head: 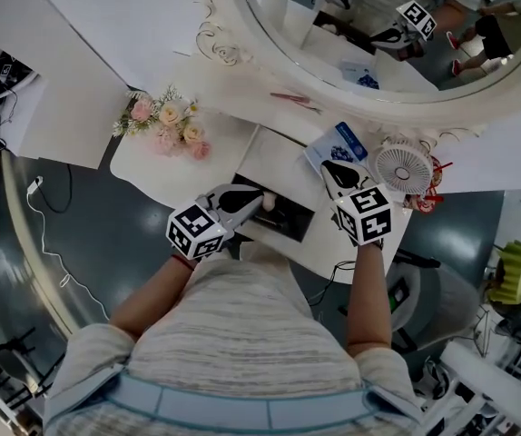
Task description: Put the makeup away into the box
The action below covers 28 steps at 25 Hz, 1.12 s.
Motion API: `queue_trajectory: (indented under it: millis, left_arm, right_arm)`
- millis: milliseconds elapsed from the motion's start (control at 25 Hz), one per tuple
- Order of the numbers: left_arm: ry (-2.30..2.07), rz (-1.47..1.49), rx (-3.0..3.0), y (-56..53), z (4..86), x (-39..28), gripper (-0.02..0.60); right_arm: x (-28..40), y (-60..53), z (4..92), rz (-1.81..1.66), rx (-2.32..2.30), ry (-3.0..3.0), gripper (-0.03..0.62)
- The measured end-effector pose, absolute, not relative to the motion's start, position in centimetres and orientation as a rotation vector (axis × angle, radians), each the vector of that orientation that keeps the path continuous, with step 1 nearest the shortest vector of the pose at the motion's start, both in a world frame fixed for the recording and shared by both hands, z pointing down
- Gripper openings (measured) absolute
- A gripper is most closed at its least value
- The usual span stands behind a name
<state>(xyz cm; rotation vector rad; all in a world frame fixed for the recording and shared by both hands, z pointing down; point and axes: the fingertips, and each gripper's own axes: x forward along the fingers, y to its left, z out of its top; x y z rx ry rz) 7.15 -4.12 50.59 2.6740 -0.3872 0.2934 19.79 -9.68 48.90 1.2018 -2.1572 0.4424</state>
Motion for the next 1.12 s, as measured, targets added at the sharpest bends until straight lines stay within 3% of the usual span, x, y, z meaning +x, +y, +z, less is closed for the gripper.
queue_trajectory:
  millis: [880, 1120]
  left_arm:
    - [-0.401, 0.314, 2.645, -5.3, 51.5, 6.7, 0.014]
    - [-0.403, 0.326, 2.63, -5.3, 51.9, 6.5, 0.014]
  right_arm:
    - [21.9, -21.1, 54.4, 0.484, 1.273, -2.027, 0.017]
    - [22.6, -22.4, 56.0, 0.519, 1.289, -1.966, 0.059]
